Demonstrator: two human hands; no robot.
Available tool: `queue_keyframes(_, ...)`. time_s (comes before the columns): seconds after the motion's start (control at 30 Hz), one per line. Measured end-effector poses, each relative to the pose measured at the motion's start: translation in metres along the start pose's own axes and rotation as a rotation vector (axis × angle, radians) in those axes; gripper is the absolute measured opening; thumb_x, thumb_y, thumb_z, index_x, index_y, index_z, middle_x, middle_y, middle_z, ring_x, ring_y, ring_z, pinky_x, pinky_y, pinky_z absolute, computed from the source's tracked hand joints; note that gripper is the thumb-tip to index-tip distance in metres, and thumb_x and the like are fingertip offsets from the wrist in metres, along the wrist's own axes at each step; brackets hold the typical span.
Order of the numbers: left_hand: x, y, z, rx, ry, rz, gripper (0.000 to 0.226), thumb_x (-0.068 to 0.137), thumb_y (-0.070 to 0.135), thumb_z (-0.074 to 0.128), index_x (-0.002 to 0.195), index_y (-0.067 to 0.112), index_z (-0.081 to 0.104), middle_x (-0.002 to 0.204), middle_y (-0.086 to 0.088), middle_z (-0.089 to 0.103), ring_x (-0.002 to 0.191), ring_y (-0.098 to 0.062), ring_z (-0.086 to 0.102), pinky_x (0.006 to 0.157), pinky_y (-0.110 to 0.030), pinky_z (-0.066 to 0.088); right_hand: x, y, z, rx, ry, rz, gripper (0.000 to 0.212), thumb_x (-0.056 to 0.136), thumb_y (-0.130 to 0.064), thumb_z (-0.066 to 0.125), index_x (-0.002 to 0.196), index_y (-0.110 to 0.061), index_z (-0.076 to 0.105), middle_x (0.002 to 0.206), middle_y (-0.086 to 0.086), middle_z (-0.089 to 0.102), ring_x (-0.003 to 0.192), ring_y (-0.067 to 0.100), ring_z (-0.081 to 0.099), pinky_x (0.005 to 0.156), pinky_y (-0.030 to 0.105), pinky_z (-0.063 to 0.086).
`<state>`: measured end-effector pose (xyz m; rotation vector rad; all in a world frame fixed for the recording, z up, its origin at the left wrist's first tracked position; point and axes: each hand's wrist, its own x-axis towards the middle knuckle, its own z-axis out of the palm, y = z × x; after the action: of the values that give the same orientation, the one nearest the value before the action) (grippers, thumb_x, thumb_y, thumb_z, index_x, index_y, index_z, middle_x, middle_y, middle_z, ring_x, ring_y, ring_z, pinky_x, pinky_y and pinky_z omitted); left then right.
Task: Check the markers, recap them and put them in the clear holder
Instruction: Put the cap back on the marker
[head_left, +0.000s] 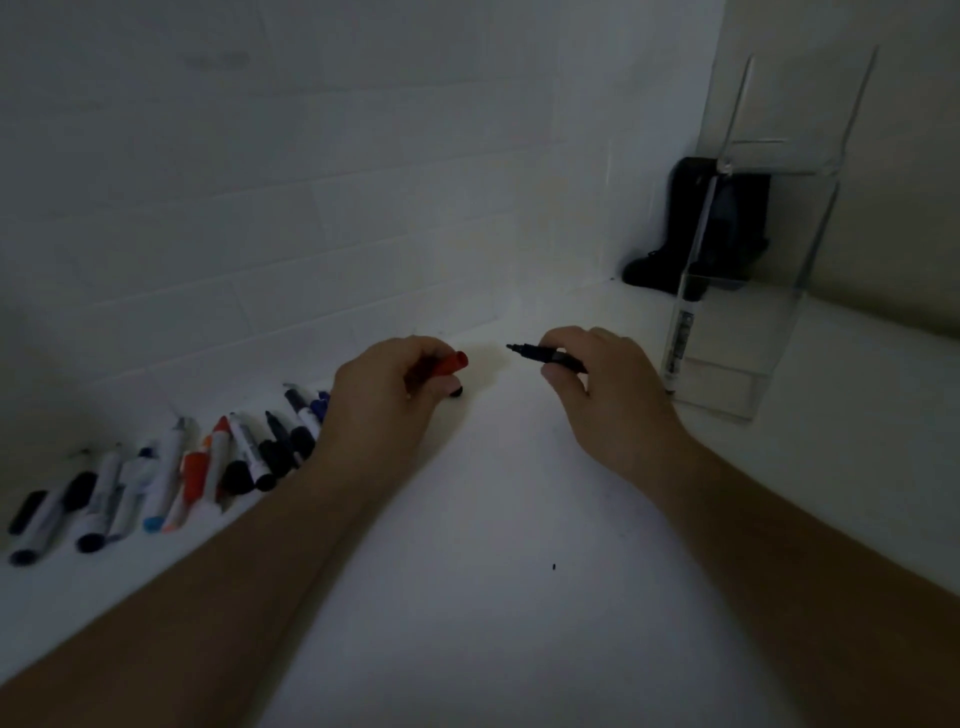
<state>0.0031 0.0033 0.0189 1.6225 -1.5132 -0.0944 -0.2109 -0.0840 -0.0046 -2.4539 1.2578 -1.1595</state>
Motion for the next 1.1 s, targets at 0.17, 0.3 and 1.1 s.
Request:
queue_keyframes(0.17,0.002,-0.005,0.003,0.095,-0.004,0.087,0.022,0.087,0.031,0.073,0.109,0.033,0.071,0.102,0.017,0.066,0.090,-0.006,0.060,0.086,-0.024,0.048,-0.004,-0.010,-0.001,-0.089,-0.014,-0.092,0.019,0.096,-0.044,0.056,0.112,-0.039,0.064,0.090,-0.011,0.054,0.087,0.016,0.047,0.077,0.042,0.048)
queue_keyframes(0.3,0.002,-0.004,0.007,0.116,-0.003,0.178,0.023,0.086,0.028,0.075,0.109,0.029,0.073,0.099,0.018,0.066,0.092,-0.004,0.056,0.083,-0.014,0.040,-0.005,-0.011,-0.001,-0.138,-0.013,-0.125,0.023,0.096,-0.049,0.052,0.112,-0.039,0.065,0.088,-0.011,0.055,0.084,0.016,0.047,0.074,0.042,0.048)
queue_keyframes(1.1,-0.006,0.000,0.013,0.039,-0.236,0.271,0.020,0.092,0.022,0.069,0.111,0.023,0.074,0.099,0.010,0.075,0.095,0.003,0.060,0.081,-0.005,0.043,-0.007,-0.022,-0.007,-0.145,-0.184,-0.261,0.034,0.097,-0.053,0.047,0.098,-0.030,0.071,0.074,-0.008,0.060,0.067,0.012,0.055,0.064,0.035,0.048)
